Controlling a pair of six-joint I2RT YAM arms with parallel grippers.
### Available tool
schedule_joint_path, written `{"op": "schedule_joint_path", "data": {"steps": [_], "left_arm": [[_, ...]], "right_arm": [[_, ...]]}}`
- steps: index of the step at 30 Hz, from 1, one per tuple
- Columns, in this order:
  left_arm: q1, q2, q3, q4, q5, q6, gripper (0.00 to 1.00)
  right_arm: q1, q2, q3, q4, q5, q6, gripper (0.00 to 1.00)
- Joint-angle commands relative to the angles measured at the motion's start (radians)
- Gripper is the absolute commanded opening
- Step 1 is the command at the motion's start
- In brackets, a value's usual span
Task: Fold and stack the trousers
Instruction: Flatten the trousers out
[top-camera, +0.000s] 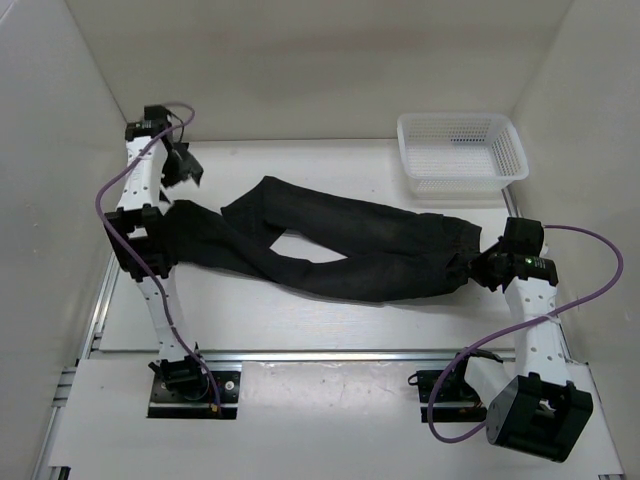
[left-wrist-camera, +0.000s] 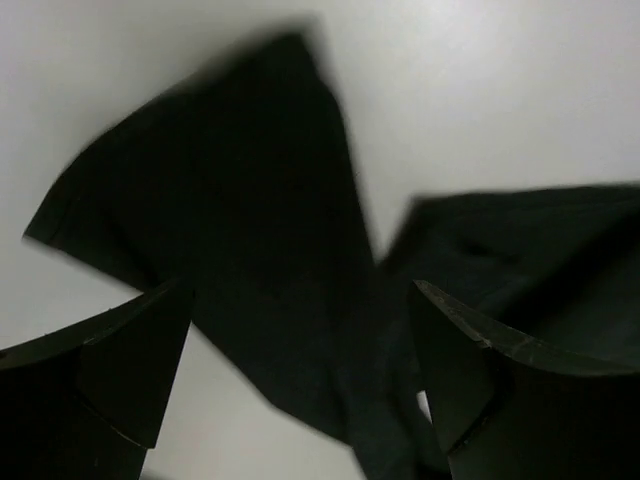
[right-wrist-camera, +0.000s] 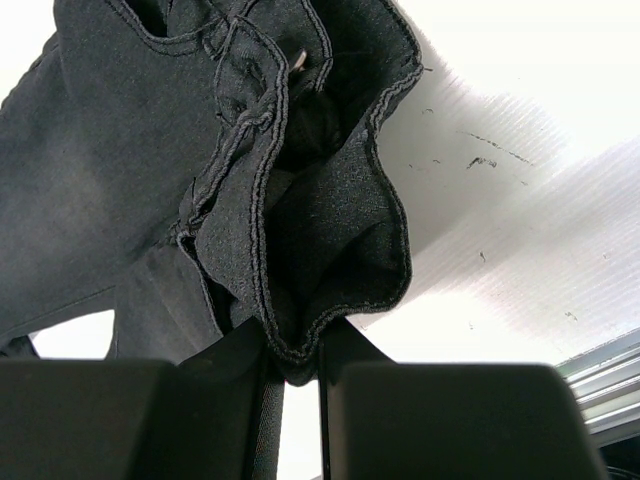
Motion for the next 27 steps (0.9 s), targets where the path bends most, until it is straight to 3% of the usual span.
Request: {"op": "schedule_joint_path", "data": {"steps": [1,2,4,5,6,8,9,10,12,14,20,25,27], "left_arm": [[0.043,-0.202,-0.094,-0.093,0.009,0.013,1.00],[0.054,-0.228,-0.135,-0.080,0.018,0.013,1.00],[0.075,-0.288,-0.290,-0.047,0.009,0.013,0.80],[0.075,-0.361,-0.353,0.008,0.009,0.013,0.63],[0.084,-0.399,-0.480,0.034,0.009,0.013,0.34],[0.085,-0.484,-0.603,0.108,0.041,0.013,0.15],[0.109,-0.500,-0.714,0.133,0.105,0.013,0.13],[0.124,-0.509,-0.769,0.162,0.144,0.013,0.26],[0.173,-0.494,-0.876,0.226,0.210,0.013,0.69],[0.199,-0.433,-0.906,0.248,0.239,0.013,1.00],[0.209,-0.310,-0.869,0.266,0.238,0.012,1.00],[0.209,-0.230,-0.728,0.245,0.201,0.012,1.00],[0.209,-0.172,-0.696,0.231,0.201,0.012,0.94]], "right_arm": [[-0.002,-0.021,-0.008,0.039,0.010,-0.018,0.00],[-0.002,-0.012,-0.008,0.039,0.010,-0.018,0.00],[-0.002,-0.012,-0.008,0.039,0.000,-0.018,0.00],[-0.002,-0.012,0.002,0.039,0.000,-0.018,0.00],[-0.002,-0.012,0.002,0.039,-0.009,-0.018,0.00],[-0.002,-0.012,0.002,0.039,-0.010,-0.018,0.00],[-0.002,-0.002,0.011,0.039,-0.010,-0.018,0.00],[-0.002,-0.002,0.011,0.039,-0.020,-0.018,0.00],[-0.002,-0.002,0.011,0.039,-0.020,-0.018,0.00],[-0.002,-0.002,0.011,0.039,-0.030,-0.027,0.00],[-0.002,0.007,0.020,0.039,-0.030,-0.027,0.00],[-0.002,0.007,0.020,0.039,-0.040,-0.027,0.00],[-0.002,0.007,0.020,0.039,-0.040,-0.027,0.00]]}}
